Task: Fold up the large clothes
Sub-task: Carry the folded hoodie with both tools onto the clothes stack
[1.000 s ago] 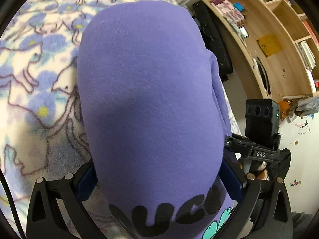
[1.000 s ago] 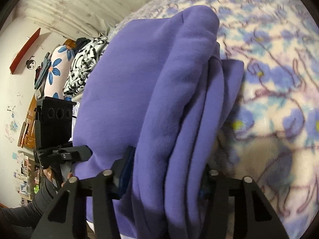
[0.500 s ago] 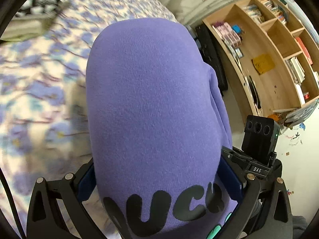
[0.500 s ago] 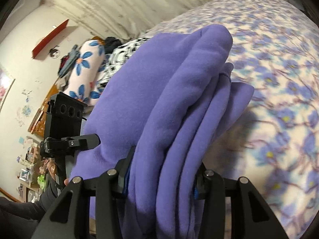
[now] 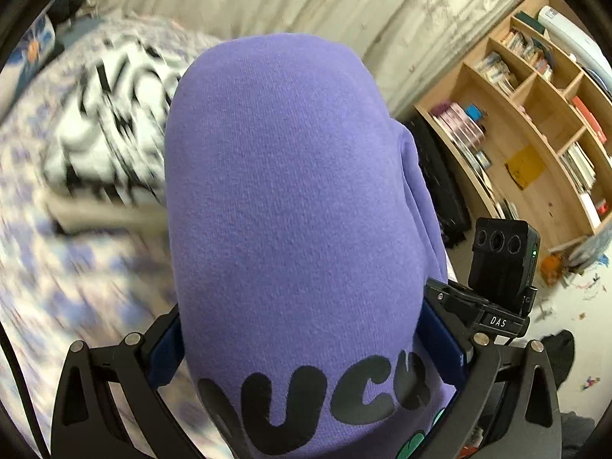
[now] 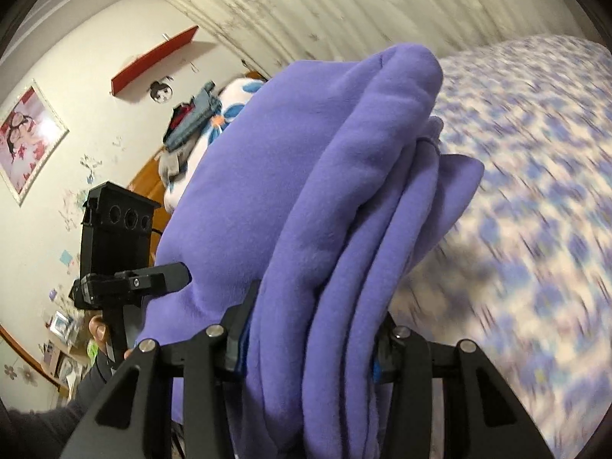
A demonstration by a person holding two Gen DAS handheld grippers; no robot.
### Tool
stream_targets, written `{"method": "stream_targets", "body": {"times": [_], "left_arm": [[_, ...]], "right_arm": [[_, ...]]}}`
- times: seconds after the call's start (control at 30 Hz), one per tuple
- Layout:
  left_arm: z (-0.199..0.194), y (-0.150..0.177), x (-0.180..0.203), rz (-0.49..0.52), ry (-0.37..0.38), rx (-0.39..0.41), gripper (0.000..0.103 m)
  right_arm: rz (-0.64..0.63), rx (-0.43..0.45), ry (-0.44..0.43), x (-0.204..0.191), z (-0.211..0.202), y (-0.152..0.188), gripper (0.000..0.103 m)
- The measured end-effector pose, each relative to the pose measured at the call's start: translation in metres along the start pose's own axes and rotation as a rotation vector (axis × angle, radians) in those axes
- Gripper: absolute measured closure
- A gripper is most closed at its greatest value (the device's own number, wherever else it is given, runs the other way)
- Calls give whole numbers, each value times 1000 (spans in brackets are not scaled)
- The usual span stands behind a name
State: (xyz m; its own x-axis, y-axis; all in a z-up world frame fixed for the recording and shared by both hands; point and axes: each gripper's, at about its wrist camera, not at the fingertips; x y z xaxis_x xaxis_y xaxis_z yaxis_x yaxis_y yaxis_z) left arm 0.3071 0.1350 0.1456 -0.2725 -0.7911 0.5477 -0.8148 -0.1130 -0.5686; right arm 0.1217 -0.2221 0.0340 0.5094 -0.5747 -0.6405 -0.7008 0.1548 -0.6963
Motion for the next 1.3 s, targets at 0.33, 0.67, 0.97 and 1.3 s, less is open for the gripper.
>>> {"method": "stream_targets", "body": {"times": [0.33,0.67,0.97,1.3], "left_arm": [[20,-172,-91,151,-108,62,0],[117,-222,-196,155,-239,-29,0],[111,-205,-190,143,-268,-27,0],[75,-176,-128,285,-545,64,0]], "right_arm": [[44,130,-48,49,45,-90,59],[185,61,111,137,113,-80,55],[53,-20,253,120,87,-85,38],[-103,-15,335,102,12,-72,38]]}}
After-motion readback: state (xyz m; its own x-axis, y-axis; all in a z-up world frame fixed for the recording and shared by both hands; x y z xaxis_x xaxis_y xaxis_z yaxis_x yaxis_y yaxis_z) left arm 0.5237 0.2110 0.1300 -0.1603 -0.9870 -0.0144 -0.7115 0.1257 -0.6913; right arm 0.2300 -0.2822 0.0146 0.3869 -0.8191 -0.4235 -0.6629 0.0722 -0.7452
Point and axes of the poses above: each gripper's, at about its wrist camera, not at the fingertips, and z roughly the way its jaws point, x to its right, y to its underside, and after that the axes turned 6 degrees about x, right-handed
